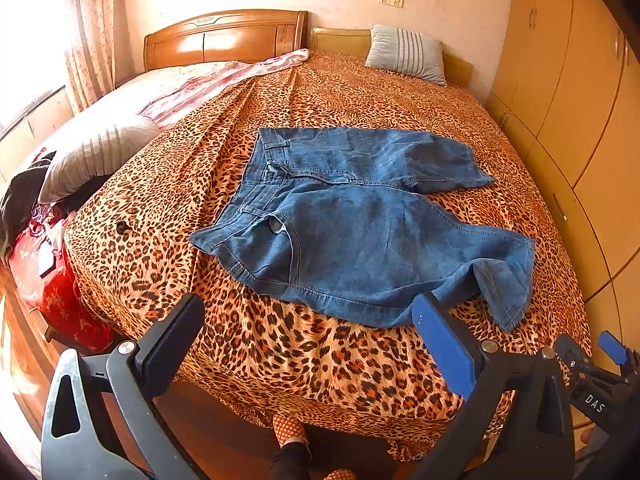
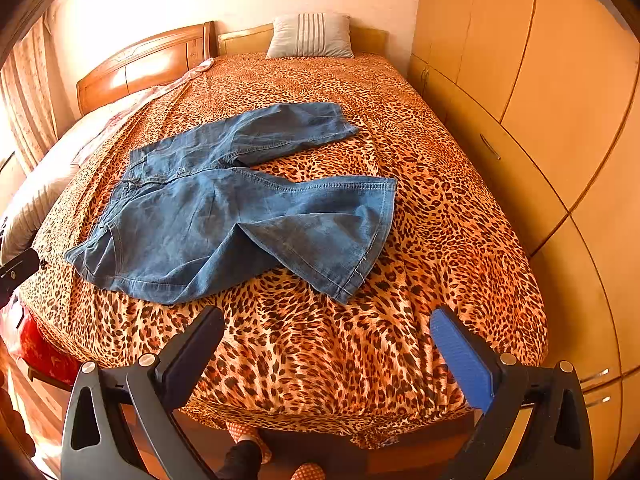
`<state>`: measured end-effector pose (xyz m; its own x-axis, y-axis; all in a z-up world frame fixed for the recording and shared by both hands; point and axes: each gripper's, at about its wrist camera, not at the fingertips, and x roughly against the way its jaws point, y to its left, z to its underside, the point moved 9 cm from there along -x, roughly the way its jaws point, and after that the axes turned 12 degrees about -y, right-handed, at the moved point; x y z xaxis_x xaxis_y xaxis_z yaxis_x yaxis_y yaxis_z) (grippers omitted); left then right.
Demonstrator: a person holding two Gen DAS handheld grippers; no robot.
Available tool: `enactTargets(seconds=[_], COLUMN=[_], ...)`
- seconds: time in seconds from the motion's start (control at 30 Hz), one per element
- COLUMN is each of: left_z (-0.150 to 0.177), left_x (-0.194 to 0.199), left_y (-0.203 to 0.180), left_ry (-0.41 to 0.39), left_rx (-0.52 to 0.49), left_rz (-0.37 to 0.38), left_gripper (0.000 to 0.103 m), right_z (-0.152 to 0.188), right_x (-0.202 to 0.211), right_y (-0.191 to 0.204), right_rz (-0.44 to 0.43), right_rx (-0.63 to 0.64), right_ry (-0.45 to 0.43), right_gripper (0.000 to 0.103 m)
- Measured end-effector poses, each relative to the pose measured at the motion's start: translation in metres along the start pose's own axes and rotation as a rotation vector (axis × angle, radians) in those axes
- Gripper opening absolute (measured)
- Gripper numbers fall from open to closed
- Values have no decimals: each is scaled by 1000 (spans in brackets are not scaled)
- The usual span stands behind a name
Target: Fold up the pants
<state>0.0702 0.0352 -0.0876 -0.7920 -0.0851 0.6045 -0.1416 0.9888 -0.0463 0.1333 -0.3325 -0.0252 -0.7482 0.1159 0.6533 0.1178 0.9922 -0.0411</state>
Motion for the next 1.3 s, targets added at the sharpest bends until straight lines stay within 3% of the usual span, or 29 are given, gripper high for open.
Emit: enactTargets(seconds=[0.57, 0.97, 1.13, 1.3], left_z=[1, -12, -13, -23], left_x=[-10, -51, -94, -156], left_y=[-6, -7, 5, 53], left_ry=[19, 68, 178, 329], left_rx=[-20, -27, -26, -28], left_rz=[4, 14, -6, -77], left_gripper=[103, 103, 103, 103], right_z=[2, -10, -12, -9], right_x=[-9, -41, -68, -112], right_y=[-6, 2, -8, -67], right_rz=[8, 31, 48, 155], right_rx=[-11, -32, -93, -270], right_ry=[17, 54, 114, 221], right_gripper=[103, 103, 103, 103])
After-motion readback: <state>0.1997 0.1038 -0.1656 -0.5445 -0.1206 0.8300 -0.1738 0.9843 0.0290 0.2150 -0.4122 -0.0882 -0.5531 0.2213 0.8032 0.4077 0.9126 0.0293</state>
